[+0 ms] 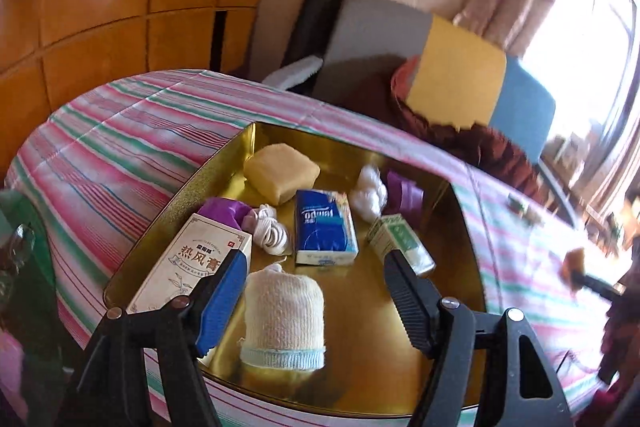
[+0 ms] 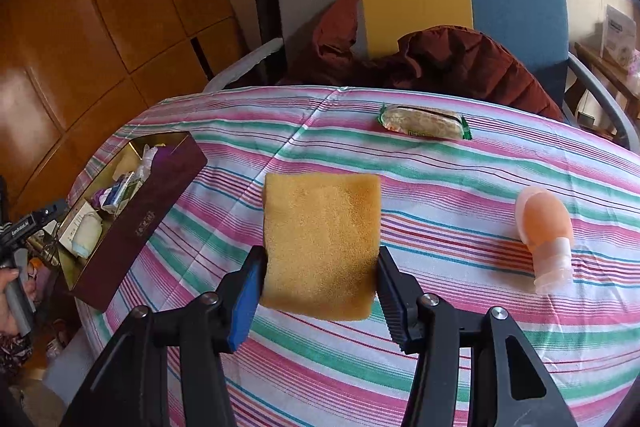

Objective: Organize objects
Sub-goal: 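Carry the cloth and sponge over the gold tray and open both tools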

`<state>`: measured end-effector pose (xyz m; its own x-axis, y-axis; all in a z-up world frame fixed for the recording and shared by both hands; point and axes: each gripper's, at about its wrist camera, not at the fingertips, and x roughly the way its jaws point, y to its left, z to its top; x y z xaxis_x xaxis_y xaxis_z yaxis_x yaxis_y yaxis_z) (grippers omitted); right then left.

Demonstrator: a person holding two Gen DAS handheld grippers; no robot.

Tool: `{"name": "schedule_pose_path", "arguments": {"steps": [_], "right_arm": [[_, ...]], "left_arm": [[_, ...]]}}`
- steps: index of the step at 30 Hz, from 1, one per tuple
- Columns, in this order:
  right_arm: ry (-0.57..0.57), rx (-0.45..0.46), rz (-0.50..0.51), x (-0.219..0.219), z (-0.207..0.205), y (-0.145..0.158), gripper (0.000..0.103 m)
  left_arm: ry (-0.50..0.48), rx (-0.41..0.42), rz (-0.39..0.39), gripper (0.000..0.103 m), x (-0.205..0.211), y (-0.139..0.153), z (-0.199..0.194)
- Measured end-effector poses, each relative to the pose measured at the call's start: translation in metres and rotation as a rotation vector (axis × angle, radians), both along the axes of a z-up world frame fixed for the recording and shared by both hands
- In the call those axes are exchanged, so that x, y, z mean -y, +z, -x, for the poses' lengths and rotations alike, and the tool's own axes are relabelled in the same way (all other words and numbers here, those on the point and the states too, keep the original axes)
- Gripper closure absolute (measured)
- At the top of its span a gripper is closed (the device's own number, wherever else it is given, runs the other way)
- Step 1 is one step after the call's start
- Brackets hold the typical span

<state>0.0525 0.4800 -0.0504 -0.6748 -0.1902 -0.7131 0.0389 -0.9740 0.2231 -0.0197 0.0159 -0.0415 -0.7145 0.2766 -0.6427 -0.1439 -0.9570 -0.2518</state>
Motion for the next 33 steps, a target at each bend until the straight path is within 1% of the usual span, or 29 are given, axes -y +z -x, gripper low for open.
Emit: {"name": "schedule_pose_path", "arguments": {"steps": [2, 5, 7, 11, 14, 17, 20, 23, 28, 30, 33], "right_arm": [[0.018, 0.022, -0.010, 0.008, 0.001, -0.003, 0.048], [0.051, 0.059, -0.031, 0.027, 0.003, -0.006, 0.048], [0.078, 0.061, -0.011, 0.043, 0.003, -0.003, 0.048], [0.142, 0.030, 0.079, 0.082, 0.004, 0.012, 0.048], [0.206, 0.014, 0.094, 0.122, 0.008, 0.022, 0.048], [0.281, -0.001, 0.064, 0.167, 0.013, 0.028, 0.048], [0.342, -0.009, 0.014, 0.209, 0.019, 0.033, 0.048], [0.385, 0.003, -0.006, 0.244, 0.028, 0.036, 0.048], [0.394, 0.082, -0.081, 0.290, 0.050, 0.025, 0.048], [0.392, 0.125, -0.118, 0.305, 0.059, 0.015, 0.048], [0.379, 0.181, -0.130, 0.316, 0.073, 0.000, 0.048]], "left_arm": [[0.011, -0.005, -0.045, 0.031, 0.001, 0.001, -0.003], [-0.001, -0.019, -0.071, 0.031, -0.003, 0.001, -0.008], [-0.012, -0.029, -0.070, 0.031, -0.008, 0.002, -0.010], [-0.031, -0.024, -0.058, 0.031, -0.013, 0.001, -0.011], [-0.019, -0.016, -0.076, 0.031, -0.008, 0.000, -0.013], [0.013, -0.023, -0.094, 0.031, 0.003, 0.003, -0.010], [0.065, -0.051, -0.104, 0.031, 0.017, 0.009, -0.009], [0.119, -0.070, -0.115, 0.030, 0.032, 0.014, -0.007], [0.182, -0.064, -0.152, 0.030, 0.053, 0.016, -0.004], [0.189, -0.064, -0.163, 0.030, 0.056, 0.017, -0.004], [0.192, -0.067, -0.171, 0.030, 0.059, 0.019, -0.003]]}}
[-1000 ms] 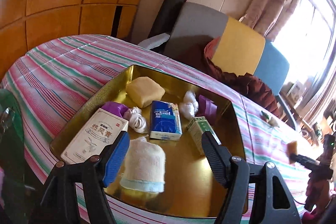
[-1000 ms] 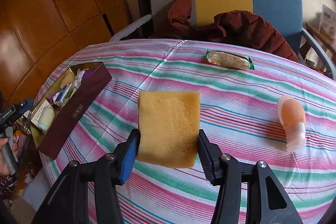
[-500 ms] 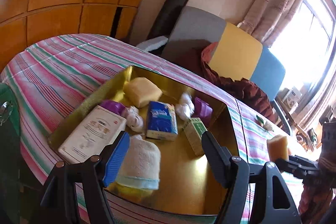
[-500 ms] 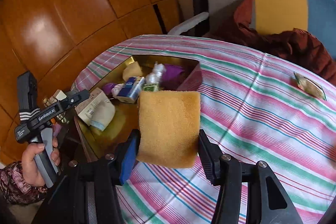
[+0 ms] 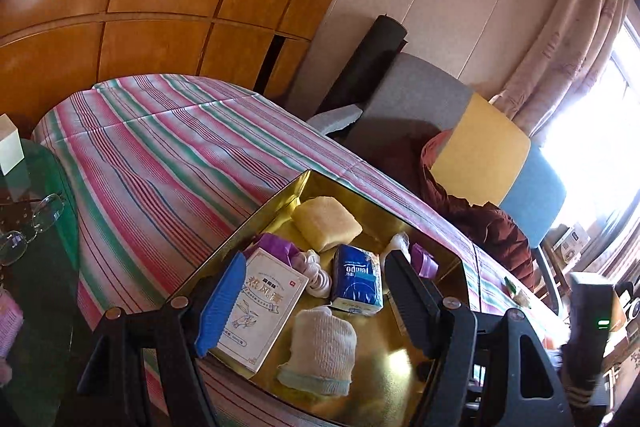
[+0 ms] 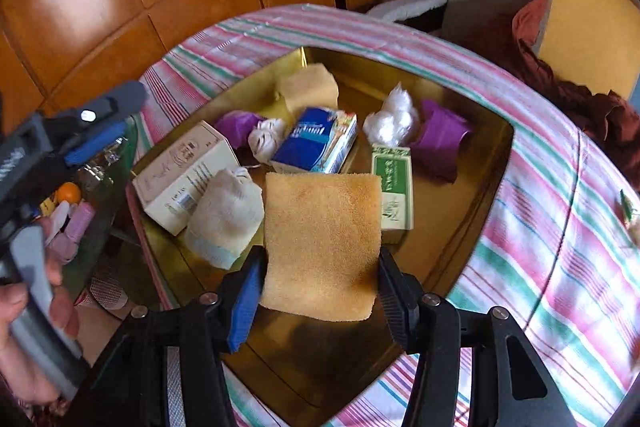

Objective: Organize objects
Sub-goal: 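Carry the cloth and sponge over the gold tray and open both tools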

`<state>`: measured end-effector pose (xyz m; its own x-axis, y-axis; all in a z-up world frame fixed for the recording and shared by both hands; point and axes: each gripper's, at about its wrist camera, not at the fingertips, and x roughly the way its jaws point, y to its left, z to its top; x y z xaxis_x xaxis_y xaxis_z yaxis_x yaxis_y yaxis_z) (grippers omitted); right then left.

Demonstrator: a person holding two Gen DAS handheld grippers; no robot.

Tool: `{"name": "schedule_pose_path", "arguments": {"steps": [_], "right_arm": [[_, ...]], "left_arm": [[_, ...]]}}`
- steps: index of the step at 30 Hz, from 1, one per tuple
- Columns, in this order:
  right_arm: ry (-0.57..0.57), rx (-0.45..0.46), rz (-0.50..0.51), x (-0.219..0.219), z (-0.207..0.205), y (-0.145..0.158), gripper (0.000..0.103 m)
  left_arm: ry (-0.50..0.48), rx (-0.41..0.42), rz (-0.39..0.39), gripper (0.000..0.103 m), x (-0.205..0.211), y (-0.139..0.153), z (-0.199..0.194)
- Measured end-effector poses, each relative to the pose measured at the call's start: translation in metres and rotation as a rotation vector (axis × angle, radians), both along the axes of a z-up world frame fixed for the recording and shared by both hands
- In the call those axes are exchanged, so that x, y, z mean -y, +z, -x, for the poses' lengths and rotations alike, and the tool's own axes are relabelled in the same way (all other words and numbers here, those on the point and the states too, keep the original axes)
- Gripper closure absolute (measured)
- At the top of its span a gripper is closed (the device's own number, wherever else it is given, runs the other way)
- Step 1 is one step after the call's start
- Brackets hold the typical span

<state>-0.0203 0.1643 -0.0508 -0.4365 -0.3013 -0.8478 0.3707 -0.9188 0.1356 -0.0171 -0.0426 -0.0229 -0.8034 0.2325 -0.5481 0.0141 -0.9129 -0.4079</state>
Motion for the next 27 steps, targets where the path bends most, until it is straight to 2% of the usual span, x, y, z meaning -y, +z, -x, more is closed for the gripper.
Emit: {"name": "schedule_pose_path", "arguments": {"steps": [3, 6, 11, 20, 27], "right_arm": [[-0.020, 0.030, -0.010, 0.006, 0.012, -0.011, 0.047], [-0.021, 0.023, -0.012, 0.015, 0.018, -0.016, 0.046], [-0.002, 0.012, 0.061, 0.014, 0.012, -0.014, 0.031], [-0.057, -0.074, 0.168, -0.022, -0.019, 0.009, 0.030], [-0.090, -0.161, 0.097, -0.037, -0.034, 0.026, 0.030]], "left_arm": [[-0.005, 0.006, -0.009, 0.030, 0.000, 0.000, 0.002], [-0.011, 0.010, -0.015, 0.030, -0.001, -0.001, 0.002], [-0.012, 0.012, -0.019, 0.030, -0.001, -0.001, 0.001], [-0.033, 0.037, -0.017, 0.030, -0.011, -0.006, 0.000], [-0.081, 0.057, -0.002, 0.030, -0.026, -0.012, -0.004]]}}
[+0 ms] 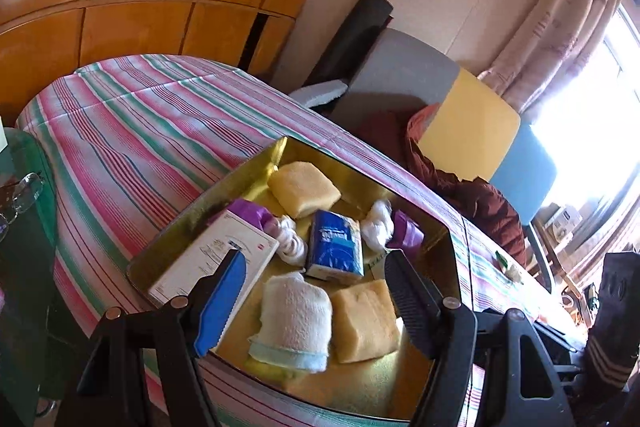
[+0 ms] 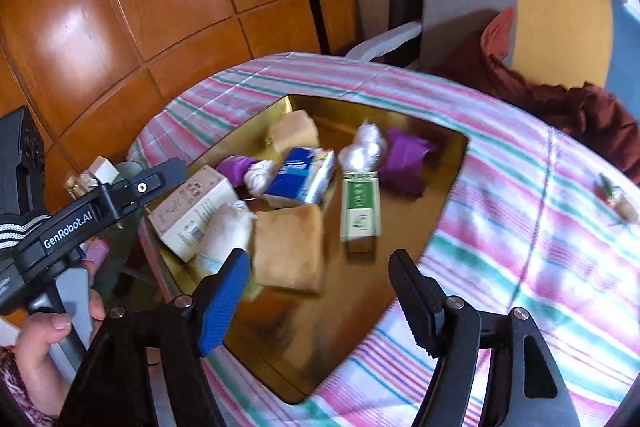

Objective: Organize objects
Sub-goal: 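Carry the cloth and sponge over the gold tray and open both tools, then move both tools back toward the peach bottle and cracker packet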

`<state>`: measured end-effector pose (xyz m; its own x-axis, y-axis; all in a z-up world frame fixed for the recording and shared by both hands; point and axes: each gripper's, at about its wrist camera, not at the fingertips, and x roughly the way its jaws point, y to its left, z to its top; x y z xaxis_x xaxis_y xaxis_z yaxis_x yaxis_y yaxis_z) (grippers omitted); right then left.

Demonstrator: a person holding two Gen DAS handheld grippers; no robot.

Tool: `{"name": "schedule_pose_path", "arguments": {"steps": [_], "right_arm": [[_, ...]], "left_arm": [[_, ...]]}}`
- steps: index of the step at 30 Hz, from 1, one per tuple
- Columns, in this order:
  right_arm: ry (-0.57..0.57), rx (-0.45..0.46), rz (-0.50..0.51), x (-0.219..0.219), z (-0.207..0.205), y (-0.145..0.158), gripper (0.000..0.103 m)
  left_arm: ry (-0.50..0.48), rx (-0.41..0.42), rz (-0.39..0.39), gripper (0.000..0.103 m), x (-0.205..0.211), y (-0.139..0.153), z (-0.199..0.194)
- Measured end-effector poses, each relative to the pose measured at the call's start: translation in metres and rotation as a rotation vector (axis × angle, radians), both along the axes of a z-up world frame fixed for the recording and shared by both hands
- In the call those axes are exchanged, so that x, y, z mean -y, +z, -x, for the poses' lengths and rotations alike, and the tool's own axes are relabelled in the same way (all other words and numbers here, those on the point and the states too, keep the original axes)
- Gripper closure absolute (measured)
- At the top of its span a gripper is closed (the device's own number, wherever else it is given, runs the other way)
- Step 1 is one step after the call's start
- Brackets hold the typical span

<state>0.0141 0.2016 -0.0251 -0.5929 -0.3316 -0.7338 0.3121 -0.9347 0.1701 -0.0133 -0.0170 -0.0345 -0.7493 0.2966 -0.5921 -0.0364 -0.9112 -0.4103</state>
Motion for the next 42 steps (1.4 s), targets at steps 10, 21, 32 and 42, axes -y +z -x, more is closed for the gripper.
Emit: {"name": "schedule_pose_path", "arguments": {"steps": [10, 21, 32, 42], "right_arm": [[-0.107, 0.054, -0.115, -0.050, -0.006, -0.016, 0.030], [-0.263, 0.102, -0.211, -0.128, -0.021, -0.028, 0.030], [-0.407, 0.131, -0.236, -0.221, -0.032, -0.029, 0.029], [-0.531, 0.177, -0.221, -0.313, -0.029, -0.029, 0.028]], "left_arm": [[-0.106, 0.012, 0.017, 0.030, -0.028, -0.003, -0.006], [-0.295, -0.026, 0.080, 0.030, -0.077, -0.001, -0.025], [-0.510, -0.045, 0.101, 0.030, -0.137, -0.002, -0.055], [-0.668, -0.070, 0.160, 0.030, -0.185, -0.002, -0.079]]}}
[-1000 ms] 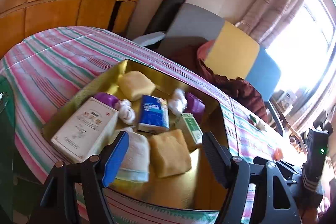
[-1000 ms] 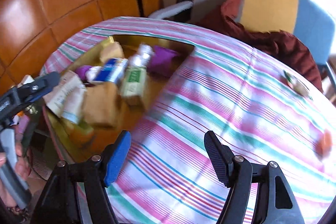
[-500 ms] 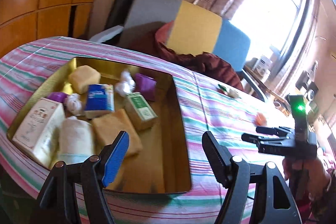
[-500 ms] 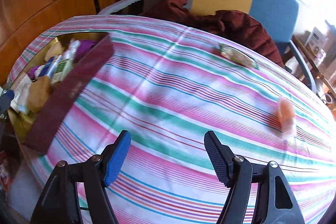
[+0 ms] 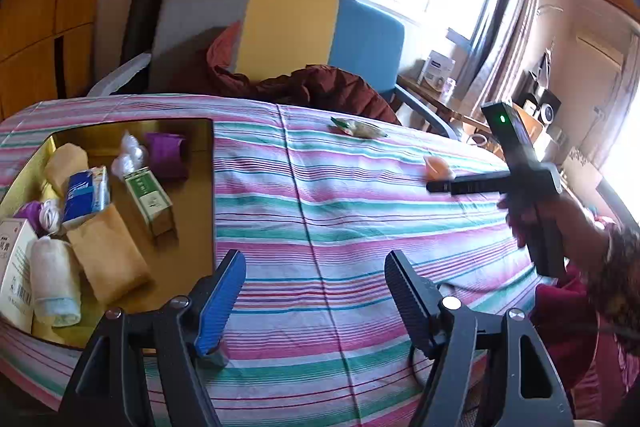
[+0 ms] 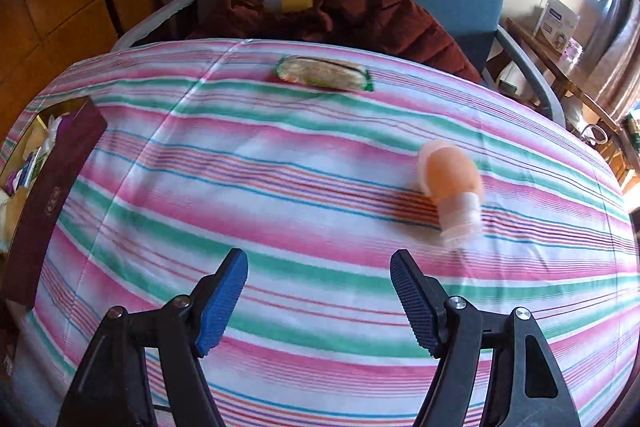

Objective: Organize objects
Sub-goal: 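Move both tools back toward the peach bottle and cracker packet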

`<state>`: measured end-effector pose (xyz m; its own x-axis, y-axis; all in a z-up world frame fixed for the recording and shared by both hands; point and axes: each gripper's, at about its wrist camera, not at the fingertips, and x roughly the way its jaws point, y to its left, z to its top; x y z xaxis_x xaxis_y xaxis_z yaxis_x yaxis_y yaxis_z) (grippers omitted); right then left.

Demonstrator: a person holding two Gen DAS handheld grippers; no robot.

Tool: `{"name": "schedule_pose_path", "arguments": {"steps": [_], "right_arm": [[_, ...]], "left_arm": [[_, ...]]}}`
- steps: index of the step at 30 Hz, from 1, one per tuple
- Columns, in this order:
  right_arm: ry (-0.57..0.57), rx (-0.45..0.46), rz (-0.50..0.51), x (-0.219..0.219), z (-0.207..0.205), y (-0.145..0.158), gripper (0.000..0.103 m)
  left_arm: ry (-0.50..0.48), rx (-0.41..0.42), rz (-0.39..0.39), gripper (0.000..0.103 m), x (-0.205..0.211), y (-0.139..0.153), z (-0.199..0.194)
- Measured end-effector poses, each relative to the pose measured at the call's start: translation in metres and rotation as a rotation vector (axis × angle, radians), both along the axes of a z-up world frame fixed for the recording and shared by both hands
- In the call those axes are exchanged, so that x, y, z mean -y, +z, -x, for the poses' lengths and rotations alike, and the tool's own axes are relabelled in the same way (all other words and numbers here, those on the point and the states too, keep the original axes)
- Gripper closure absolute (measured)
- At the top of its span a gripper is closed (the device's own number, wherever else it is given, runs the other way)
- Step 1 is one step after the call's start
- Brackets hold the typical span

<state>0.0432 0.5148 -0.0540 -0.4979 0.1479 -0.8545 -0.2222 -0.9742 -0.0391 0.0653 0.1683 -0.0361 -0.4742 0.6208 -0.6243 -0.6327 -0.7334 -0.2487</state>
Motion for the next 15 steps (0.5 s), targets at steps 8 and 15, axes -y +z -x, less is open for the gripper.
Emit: {"name": "schedule_pose_path", "arguments": {"steps": [8, 15], "right_arm": [[-0.198, -0.097, 0.042, -0.104, 0.014, 0.007, 0.021], [-0.202, -0.096, 0.174, -0.127, 0.029, -0.029, 0.022]], "left_arm": [[-0.071, 0.008, 0.044, 0.030, -0.027, -0.005, -0.007], [-0.098, 0.046, 0.080, 0.030, -0.046, -0.015, -0.003]]}}
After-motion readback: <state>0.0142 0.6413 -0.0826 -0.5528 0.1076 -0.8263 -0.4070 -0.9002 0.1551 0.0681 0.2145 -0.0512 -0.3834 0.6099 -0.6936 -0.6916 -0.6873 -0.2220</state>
